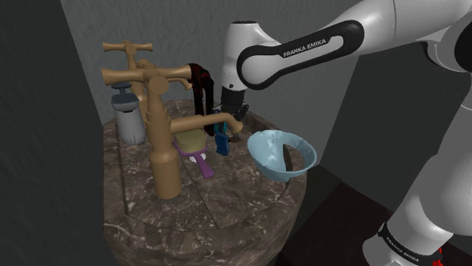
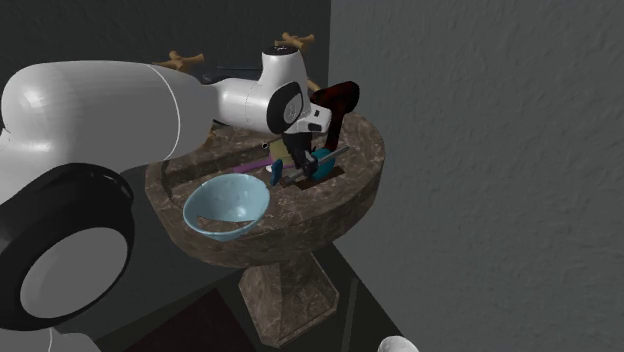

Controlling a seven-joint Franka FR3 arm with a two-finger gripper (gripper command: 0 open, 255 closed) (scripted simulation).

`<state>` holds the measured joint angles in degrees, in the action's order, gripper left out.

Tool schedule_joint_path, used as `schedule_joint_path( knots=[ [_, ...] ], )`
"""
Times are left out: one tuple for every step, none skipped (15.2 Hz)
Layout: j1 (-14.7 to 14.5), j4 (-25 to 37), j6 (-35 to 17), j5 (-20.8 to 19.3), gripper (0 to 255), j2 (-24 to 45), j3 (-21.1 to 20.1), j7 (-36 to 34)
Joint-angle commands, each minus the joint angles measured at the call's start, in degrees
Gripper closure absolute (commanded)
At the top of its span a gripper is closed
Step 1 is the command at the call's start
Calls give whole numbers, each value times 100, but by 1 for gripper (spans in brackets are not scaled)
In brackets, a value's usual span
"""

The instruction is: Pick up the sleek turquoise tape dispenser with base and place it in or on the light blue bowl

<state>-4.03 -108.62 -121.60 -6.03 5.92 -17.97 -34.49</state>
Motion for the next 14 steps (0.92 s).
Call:
schedule_joint_path(
  knots=[
    [8, -13, -27, -20, 255, 90, 19, -24],
    [6, -9, -22, -20, 255, 90, 17, -27],
    [10, 12, -9, -20, 255, 97, 20, -19],
    [4, 10, -17, -26, 255, 105, 17, -30],
    [6, 14, -28, -31, 255, 121, 19, -29],
    [12, -7, -40, -26, 255, 110, 23, -18],
    [9, -18, -49, -28, 255, 109, 21, -26],
    [24, -84, -48, 2, 255, 33, 20, -4],
    [25, -32, 24, 14, 255, 11, 18, 7],
    [27, 21, 96, 25, 255, -10, 16, 17],
    [27, 75, 169, 36, 255, -29, 15, 27],
    [28, 130, 241, 46, 255, -48, 14, 37],
    [29, 187, 314, 56, 255, -65, 13, 46],
    [29, 246, 387, 65, 255, -81, 12, 55]
  ],
)
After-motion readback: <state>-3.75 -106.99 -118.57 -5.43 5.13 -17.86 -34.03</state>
